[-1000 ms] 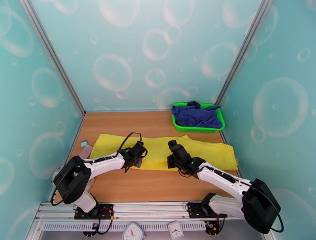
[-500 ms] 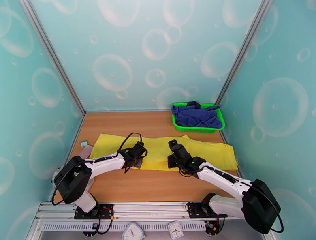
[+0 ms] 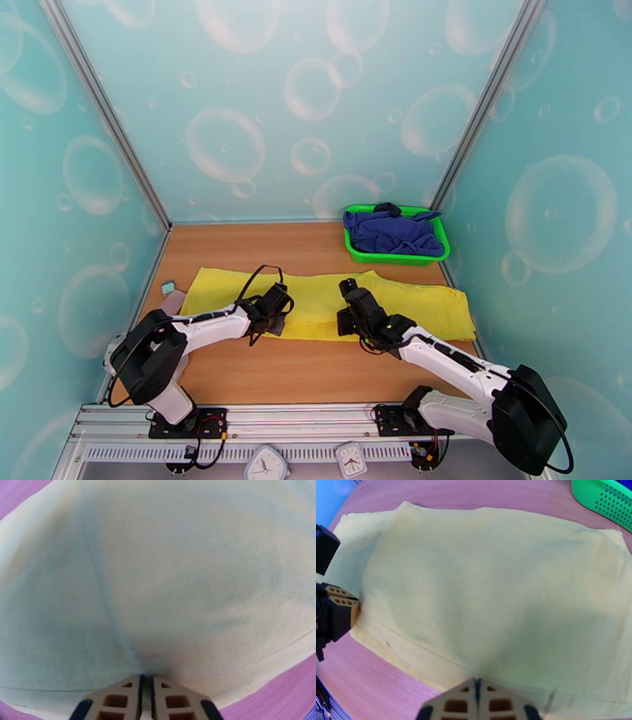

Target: Fold and stack the trousers

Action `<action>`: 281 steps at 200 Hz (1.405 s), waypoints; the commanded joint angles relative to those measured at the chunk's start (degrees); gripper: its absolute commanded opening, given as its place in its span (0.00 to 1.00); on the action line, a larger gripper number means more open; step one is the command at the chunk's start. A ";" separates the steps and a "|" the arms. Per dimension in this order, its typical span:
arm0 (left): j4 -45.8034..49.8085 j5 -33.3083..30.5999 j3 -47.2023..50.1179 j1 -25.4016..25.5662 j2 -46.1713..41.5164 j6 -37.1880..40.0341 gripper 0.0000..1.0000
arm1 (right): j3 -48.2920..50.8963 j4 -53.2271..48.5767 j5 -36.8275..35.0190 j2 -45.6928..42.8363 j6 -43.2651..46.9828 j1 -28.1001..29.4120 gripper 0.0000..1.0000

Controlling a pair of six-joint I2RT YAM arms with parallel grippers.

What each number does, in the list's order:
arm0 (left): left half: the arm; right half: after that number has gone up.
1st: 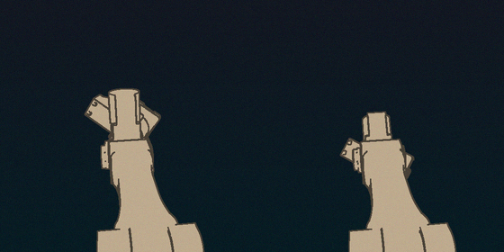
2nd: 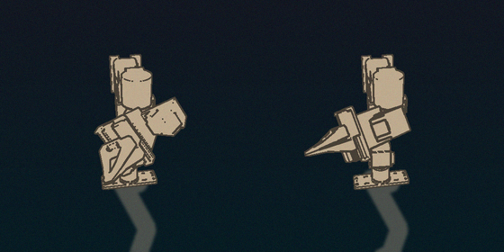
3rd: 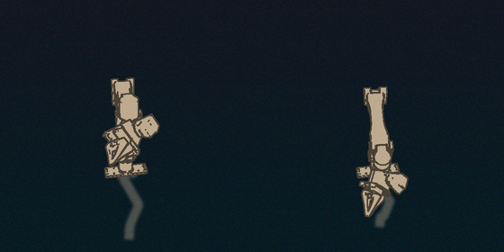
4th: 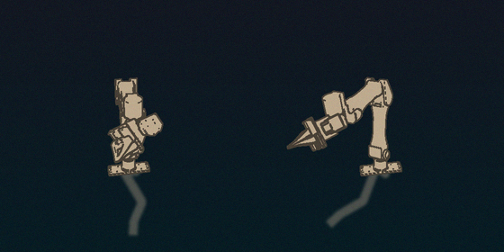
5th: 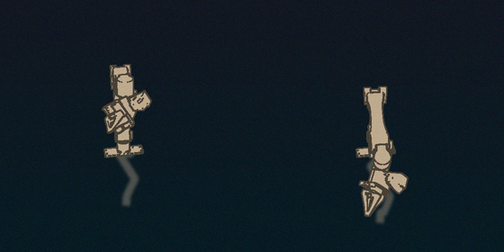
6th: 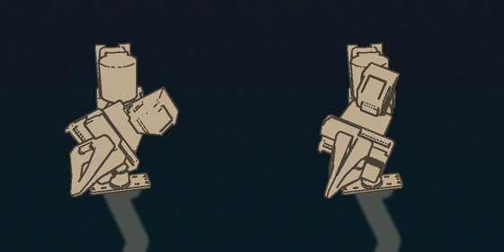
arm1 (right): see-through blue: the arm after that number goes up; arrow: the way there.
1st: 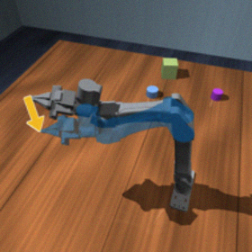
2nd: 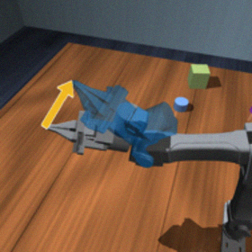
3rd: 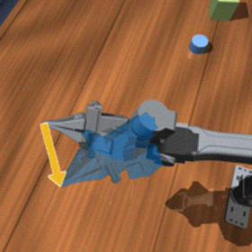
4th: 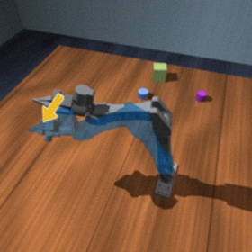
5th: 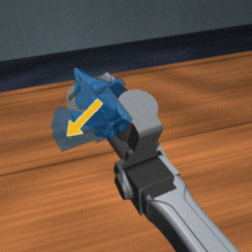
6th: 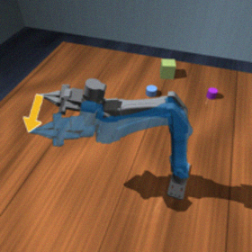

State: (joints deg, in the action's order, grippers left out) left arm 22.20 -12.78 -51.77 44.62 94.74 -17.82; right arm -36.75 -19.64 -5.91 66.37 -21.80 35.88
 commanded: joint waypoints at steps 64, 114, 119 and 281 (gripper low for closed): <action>-3.18 0.74 2.10 -1.80 -1.89 0.13 0.00 | 0.32 -1.59 -1.34 -1.91 -0.52 -0.62 0.00; -5.99 8.53 4.35 2.05 -7.12 3.25 0.46 | -0.15 -1.63 -1.12 -1.92 -0.70 -0.76 0.00; -6.39 8.63 4.31 2.66 -7.09 3.43 0.48 | -0.18 -1.54 -1.06 -1.99 -0.63 -0.78 0.00; -5.58 -13.59 0.61 7.32 -0.93 3.64 0.00 | 0.19 -1.53 -0.56 -2.27 -0.67 -0.92 0.00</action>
State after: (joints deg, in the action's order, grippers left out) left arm 15.09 -22.57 -50.54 51.79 95.59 -13.17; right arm -36.75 -20.05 -5.87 64.97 -21.80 35.46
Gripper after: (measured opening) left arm 0.053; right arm 0.060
